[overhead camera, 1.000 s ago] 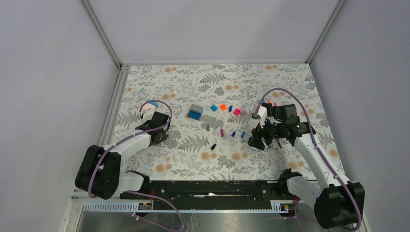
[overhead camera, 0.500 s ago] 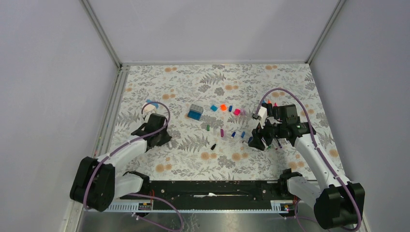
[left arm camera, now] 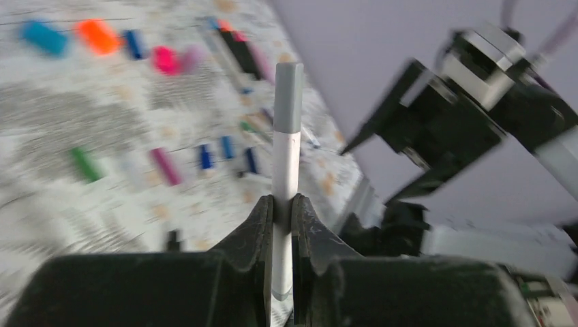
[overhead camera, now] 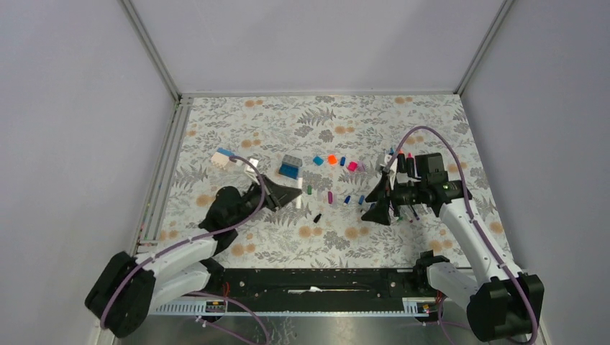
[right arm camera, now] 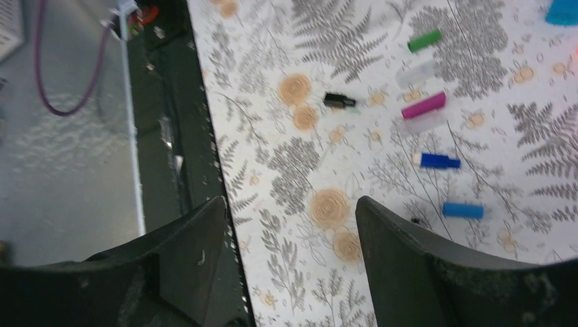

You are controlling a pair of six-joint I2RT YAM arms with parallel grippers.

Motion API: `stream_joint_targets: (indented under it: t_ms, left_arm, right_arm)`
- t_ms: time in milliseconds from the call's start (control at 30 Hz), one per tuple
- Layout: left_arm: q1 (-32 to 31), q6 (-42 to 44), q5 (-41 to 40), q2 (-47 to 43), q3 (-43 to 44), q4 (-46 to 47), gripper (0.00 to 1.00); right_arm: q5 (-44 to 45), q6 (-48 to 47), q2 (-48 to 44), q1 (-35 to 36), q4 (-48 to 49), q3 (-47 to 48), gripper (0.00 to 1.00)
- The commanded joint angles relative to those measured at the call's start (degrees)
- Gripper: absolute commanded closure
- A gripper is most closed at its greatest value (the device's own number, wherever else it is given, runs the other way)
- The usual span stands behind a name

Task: Open the pen caps
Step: Pick up the pen from the center of the board.

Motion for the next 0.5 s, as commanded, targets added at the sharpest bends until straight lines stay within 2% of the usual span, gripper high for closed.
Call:
stream_joint_targets:
  t_ms: [0,100,233,400,467]
  left_arm:
    - [-9.12,0.12,0.00,6.34,5.52,25.40,1.00]
    - [-16.41,4.48,-6.33,11.29,9.29,28.10,1.00]
    - [-21.65,6.02,-15.39,17.47,12.10,33.51,1.00]
    - [-25.51,5.74,-23.19,25.81,15.74,38.10,1.00]
    - [-26.59,5.64,-25.13,28.17,16.91,39.73,1.00]
  right_arm:
    - [-12.13,11.22,1.55,-0.25,5.75,5.62,0.23]
    - [-16.51,23.56,2.16,-0.29,16.91,5.12,0.23]
    - [-19.48,37.40,2.43,-0.42,31.02,-0.01,0.22]
    - [-22.07,66.20,3.42,-0.41,65.41,-9.34,0.22]
    - [-21.99,70.67,3.79,-0.38,70.71,-10.76,0.22]
